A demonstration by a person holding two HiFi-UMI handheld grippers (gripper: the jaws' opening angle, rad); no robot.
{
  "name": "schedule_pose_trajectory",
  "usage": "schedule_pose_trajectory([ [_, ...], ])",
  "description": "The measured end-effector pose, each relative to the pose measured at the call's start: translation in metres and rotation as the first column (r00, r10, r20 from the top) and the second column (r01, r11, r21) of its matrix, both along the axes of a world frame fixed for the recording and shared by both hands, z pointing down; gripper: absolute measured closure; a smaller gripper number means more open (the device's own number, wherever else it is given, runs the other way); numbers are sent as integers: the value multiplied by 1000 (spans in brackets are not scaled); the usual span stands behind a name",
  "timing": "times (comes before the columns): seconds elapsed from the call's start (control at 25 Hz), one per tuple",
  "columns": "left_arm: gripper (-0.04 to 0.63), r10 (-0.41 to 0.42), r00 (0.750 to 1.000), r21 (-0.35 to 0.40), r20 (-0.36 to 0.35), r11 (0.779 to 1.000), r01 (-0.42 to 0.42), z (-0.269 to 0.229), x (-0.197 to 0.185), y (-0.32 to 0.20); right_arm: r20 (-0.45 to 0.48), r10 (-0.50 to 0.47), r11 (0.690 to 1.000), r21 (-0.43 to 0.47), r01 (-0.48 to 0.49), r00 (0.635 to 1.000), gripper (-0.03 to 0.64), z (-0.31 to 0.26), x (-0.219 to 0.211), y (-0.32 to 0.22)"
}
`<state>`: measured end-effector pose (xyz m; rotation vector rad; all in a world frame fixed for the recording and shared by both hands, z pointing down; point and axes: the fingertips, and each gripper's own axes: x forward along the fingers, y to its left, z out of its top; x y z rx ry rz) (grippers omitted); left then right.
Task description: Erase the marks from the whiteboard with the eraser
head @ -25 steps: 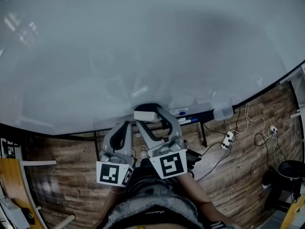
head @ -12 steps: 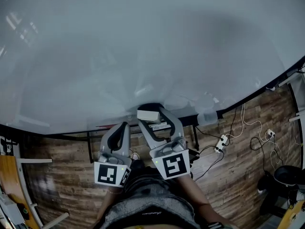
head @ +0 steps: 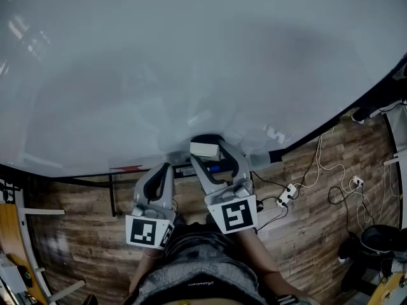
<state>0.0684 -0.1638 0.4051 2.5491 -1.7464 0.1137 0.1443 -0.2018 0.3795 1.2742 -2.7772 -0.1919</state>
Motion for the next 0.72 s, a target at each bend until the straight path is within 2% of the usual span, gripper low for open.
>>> schedule_pose_trajectory([
  [0.4,592,-84,995,4,-57,996,85,-1,28,10,-10,-101,995,8,101,995,388,0,5,-2],
  [0.56,592,-97,993,2,-62,995,97,-1,28,16,-2,-94,995,15,94,996,388,-1,6,-3],
  [0.72,592,-68,996,-2,-54,998,68,-2,21,16,6,-57,998,15,57,998,388,-3,4,-4],
])
